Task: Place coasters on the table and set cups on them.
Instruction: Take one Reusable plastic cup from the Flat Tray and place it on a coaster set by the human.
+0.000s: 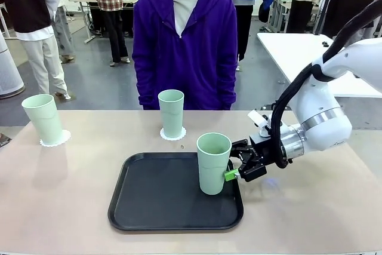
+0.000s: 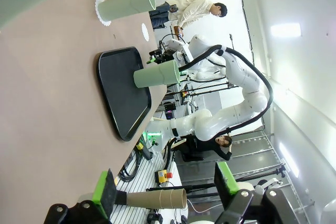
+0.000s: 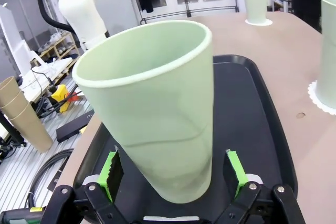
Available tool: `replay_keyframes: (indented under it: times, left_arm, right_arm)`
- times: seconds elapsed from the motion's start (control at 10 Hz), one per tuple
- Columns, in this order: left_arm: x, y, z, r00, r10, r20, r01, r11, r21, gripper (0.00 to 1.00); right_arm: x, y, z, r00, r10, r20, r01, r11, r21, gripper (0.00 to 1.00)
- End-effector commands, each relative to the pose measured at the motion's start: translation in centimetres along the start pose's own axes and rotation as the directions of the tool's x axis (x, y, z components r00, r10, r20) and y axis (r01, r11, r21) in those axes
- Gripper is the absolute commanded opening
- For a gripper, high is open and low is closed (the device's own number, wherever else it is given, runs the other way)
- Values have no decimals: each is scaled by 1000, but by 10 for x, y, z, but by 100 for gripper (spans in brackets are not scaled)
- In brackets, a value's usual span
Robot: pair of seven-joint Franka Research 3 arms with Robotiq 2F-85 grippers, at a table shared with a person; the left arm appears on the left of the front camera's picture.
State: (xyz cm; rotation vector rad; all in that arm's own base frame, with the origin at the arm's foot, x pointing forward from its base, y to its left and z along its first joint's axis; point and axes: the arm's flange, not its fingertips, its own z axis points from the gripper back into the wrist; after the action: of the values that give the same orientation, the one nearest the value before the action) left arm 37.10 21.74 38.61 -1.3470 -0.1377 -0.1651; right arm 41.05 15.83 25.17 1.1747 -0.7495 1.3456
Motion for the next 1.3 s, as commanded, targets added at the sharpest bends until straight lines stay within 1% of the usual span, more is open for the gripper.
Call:
replay_keyframes:
  times: [0.0,0.4,0.9,1.0,1.1,1.2]
  left_arm:
    - [0,-1,1,1000,-7,1,7,1000,-3,100]
    - [0,-1,1,1000,-7,1,7,1000,-3,100]
    - [0,-1,1,1000,-7,1,7,1000,-3,100]
    - [0,-1,1,1000,-7,1,7,1000,-3,100]
    - [0,-1,1,1000,-7,1,7,1000,-3,100]
    - [0,-1,1,1000,-7,1,7,1000,-3,100]
  right_arm:
    - [-2,-4,-4,999,51,-1,-51,998,48,100]
    - [-4,-11,-17,998,55,-6,-55,996,67,100]
    - [4,-18,-42,998,65,-19,-63,992,110,100]
    - [5,-19,-44,997,76,-26,-72,989,132,100]
    - [4,-18,-44,993,114,-35,-107,980,169,100]
    - [3,-16,-43,989,144,-30,-135,970,203,40]
